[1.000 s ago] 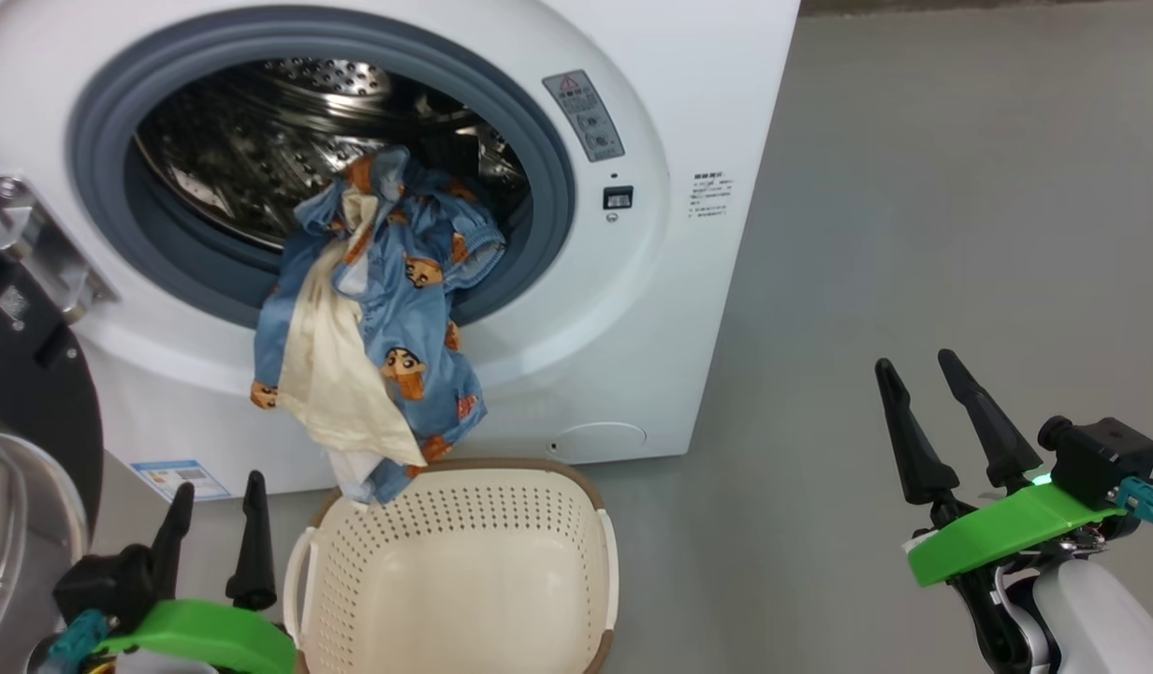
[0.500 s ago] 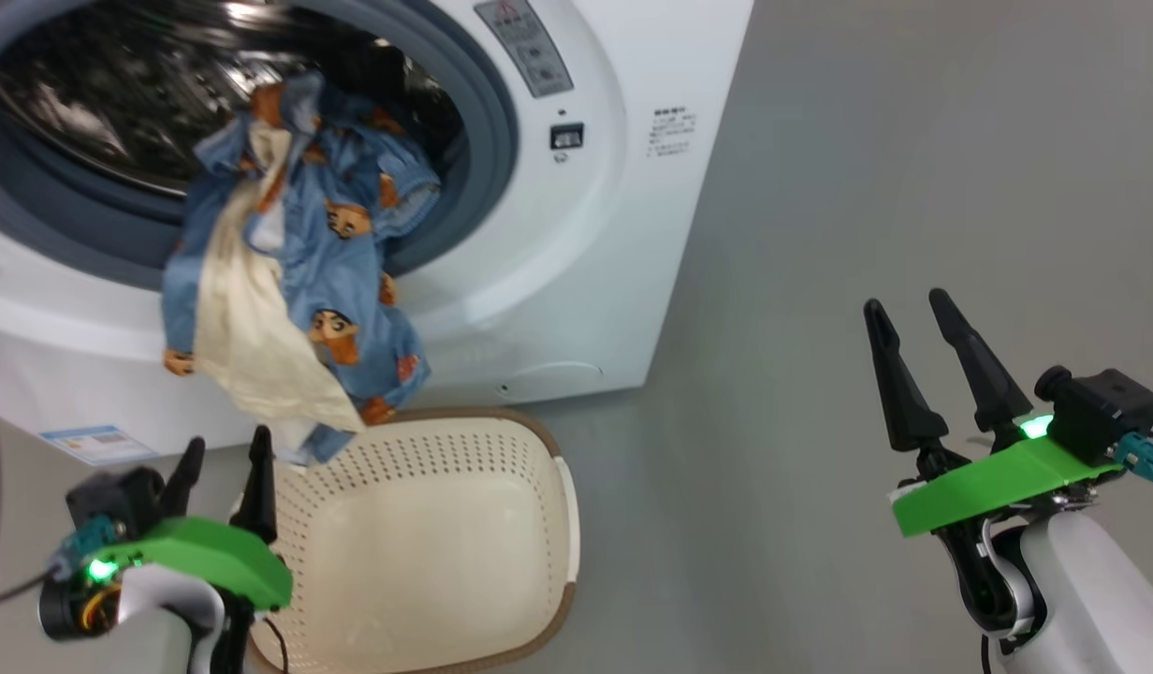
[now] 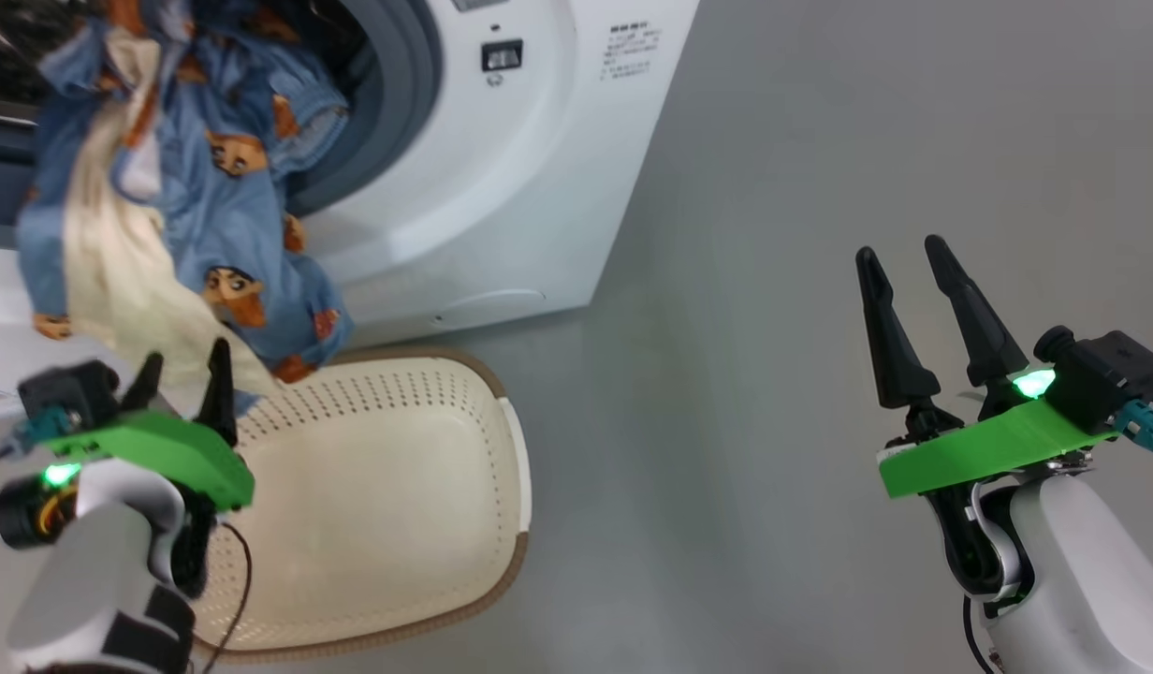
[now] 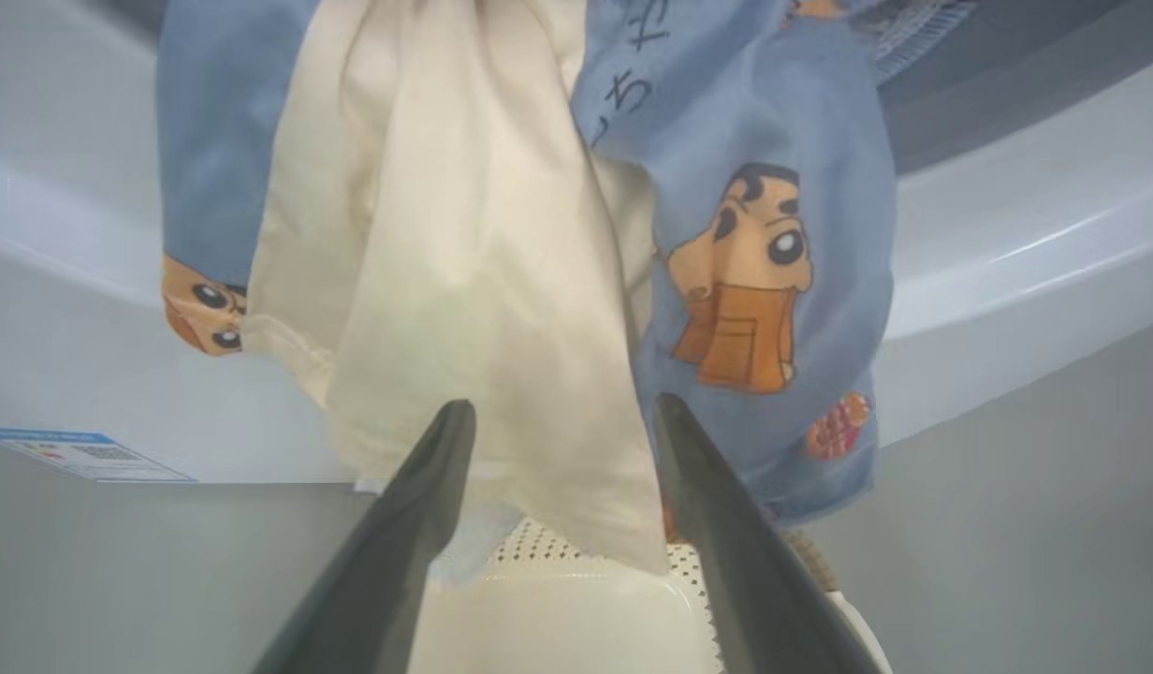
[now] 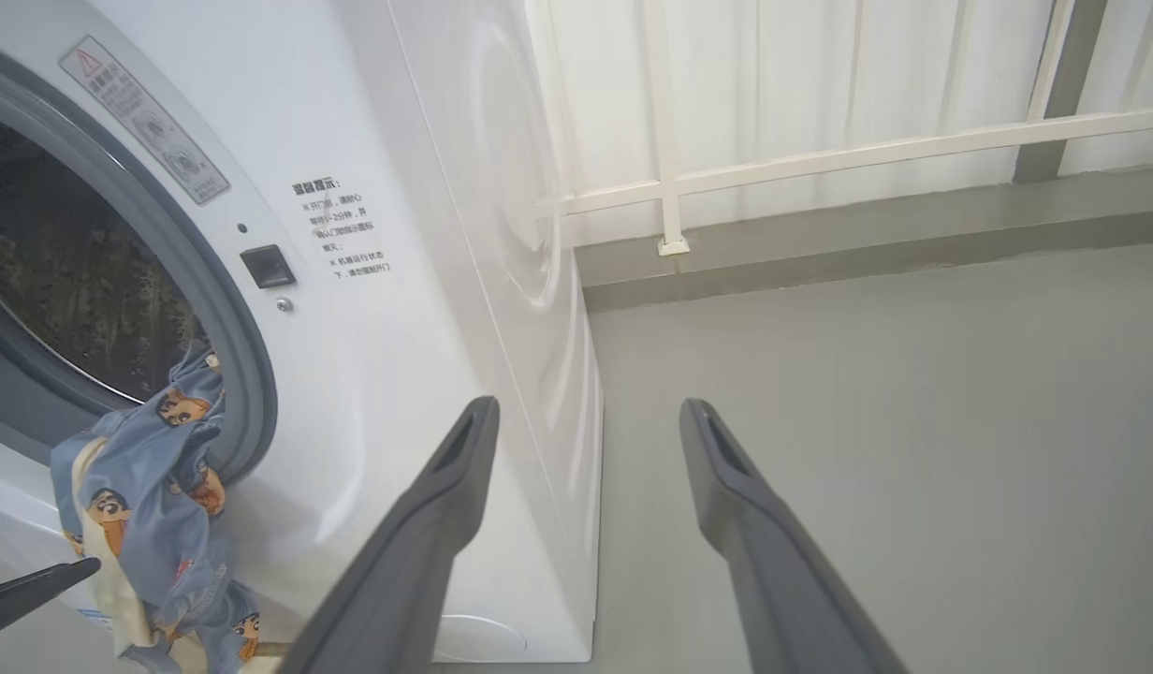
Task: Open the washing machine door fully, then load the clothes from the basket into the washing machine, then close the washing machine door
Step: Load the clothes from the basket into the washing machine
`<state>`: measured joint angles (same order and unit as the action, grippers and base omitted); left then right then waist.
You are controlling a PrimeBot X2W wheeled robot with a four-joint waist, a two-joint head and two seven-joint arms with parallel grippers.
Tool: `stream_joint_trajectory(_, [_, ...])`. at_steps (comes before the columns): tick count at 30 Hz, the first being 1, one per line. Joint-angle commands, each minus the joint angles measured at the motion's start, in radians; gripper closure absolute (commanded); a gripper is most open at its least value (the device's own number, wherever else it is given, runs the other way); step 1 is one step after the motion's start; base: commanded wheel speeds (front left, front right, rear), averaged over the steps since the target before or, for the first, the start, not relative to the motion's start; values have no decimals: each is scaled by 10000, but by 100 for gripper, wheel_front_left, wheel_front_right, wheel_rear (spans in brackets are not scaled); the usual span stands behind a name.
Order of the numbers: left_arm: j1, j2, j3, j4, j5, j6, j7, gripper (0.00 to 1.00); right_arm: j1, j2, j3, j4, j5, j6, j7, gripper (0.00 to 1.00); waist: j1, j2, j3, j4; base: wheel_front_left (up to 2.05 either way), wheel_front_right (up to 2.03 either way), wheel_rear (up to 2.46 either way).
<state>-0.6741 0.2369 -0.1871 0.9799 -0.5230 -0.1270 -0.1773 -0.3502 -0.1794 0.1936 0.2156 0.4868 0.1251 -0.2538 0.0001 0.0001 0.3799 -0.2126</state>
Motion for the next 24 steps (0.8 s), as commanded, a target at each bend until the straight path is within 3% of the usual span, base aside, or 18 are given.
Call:
stream_joint_trajectory(1, [-387, 444, 148, 24, -154, -33, -36, 0, -154, -3, 117, -284, -123, 56, -80, 0, -1, -1, 579, -344, 0, 0, 0])
stream_joint_trajectory(17, [-3014, 1248, -915, 1316, -999, -35, -65, 0, -659, 465, 44, -643, -494, 56, -80, 0, -1, -1, 2244, -778, 0, 0, 0])
stream_joint_trajectory(24, [-3618, 1414, -1015, 1833, -1236, -36, -355, 0, -689, 579, 5, -691, -549, 56, -80, 0, -1, -1, 2415, -910, 0, 0, 0])
